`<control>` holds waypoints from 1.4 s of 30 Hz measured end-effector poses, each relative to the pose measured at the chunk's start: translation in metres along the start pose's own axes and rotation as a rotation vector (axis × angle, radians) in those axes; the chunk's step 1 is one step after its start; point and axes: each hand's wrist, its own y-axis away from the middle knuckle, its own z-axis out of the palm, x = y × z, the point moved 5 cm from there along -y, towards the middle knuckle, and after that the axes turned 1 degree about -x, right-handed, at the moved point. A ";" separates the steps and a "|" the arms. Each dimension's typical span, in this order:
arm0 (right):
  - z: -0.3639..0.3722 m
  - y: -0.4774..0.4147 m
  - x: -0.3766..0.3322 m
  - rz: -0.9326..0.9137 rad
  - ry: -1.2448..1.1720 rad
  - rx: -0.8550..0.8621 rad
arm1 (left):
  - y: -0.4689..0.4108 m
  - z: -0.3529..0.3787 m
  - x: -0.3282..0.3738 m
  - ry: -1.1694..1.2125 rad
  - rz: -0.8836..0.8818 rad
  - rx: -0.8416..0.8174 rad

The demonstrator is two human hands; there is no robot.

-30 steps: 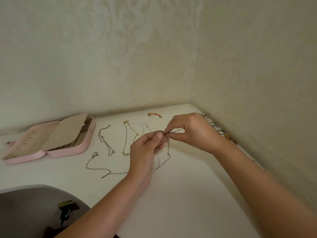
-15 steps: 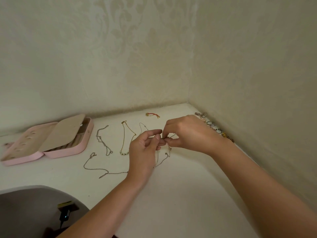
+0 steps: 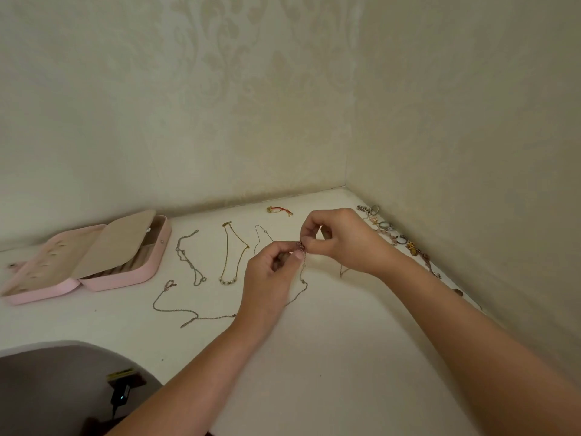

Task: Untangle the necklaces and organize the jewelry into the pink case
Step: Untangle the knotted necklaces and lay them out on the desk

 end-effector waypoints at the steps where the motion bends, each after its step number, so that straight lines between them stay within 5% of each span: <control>1: 0.001 0.000 0.000 0.026 -0.084 -0.018 | 0.000 -0.001 0.001 0.013 0.001 0.009; 12: -0.003 0.009 -0.013 -0.026 -0.057 -0.108 | 0.001 -0.007 -0.002 0.178 -0.209 0.081; 20: 0.008 0.006 -0.017 -0.102 0.172 -0.109 | 0.005 0.000 0.011 0.058 -0.145 0.025; 27: 0.001 0.008 0.005 0.158 -0.119 -0.307 | 0.011 0.003 0.013 -0.121 0.057 0.043; 35: 0.012 0.009 0.019 0.352 -0.117 -0.396 | 0.011 0.003 0.018 -0.407 0.212 0.046; 42: 0.000 0.011 0.008 0.186 -0.019 -0.399 | 0.005 -0.001 0.008 -0.272 0.078 -0.008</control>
